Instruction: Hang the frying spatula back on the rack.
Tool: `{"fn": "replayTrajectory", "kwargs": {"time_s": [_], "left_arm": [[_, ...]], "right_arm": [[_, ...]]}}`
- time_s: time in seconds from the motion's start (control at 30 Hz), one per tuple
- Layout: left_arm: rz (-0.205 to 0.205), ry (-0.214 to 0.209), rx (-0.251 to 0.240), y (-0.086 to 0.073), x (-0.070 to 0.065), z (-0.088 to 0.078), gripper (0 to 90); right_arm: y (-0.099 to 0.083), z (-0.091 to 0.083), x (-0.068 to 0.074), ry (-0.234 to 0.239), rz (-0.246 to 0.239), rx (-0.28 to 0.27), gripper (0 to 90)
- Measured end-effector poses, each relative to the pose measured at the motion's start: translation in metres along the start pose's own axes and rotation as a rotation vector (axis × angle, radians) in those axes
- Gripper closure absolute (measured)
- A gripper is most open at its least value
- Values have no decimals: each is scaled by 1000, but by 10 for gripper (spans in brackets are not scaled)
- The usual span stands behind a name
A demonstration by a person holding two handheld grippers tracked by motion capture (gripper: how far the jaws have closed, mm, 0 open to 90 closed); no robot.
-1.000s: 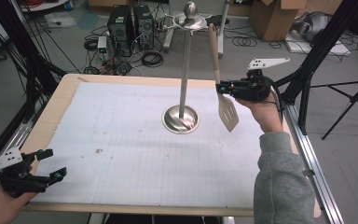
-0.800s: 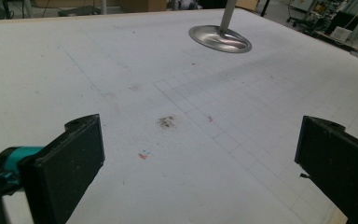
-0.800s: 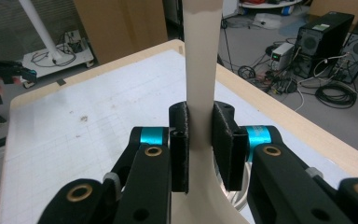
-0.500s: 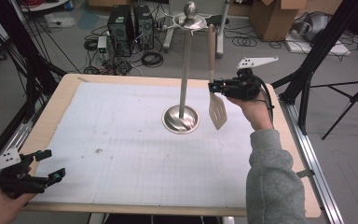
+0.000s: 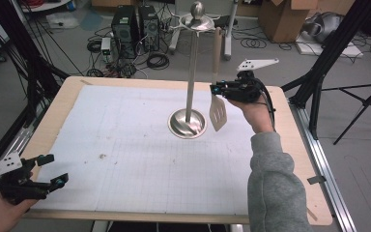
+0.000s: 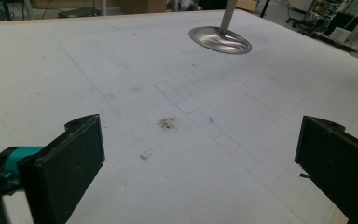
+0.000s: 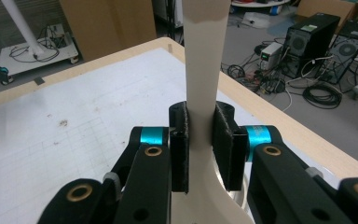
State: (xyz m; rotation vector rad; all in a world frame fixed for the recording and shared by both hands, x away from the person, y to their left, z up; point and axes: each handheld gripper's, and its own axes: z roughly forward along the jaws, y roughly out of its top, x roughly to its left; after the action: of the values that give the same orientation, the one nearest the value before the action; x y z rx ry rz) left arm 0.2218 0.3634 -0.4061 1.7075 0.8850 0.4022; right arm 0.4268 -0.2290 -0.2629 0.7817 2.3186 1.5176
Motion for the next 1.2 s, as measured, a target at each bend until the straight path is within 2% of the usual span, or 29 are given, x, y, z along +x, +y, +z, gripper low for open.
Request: {"fn": "replayTrajectory", "kwargs": {"time_s": [0.73,0.97,1.0,1.03,1.13,1.17,1.2], "left_arm": [[6,0,5,0,-2,0,18],[8,-7,4,0,-2,3,18],[9,-10,8,1,-2,4,18],[9,-10,8,1,-2,4,18],[12,-16,9,2,-2,8,18],[15,-22,11,3,-2,10,18],[15,-22,11,3,-2,10,18]], "right_arm": [[0,11,4,-42,1,-25,763],[-4,11,8,-59,-2,-19,664],[-6,11,9,-58,5,-17,609],[-6,11,9,-58,5,-17,609],[-10,10,12,-53,-3,-15,474],[-12,10,14,-57,5,-17,400],[-12,10,14,-57,5,-17,400]]}}
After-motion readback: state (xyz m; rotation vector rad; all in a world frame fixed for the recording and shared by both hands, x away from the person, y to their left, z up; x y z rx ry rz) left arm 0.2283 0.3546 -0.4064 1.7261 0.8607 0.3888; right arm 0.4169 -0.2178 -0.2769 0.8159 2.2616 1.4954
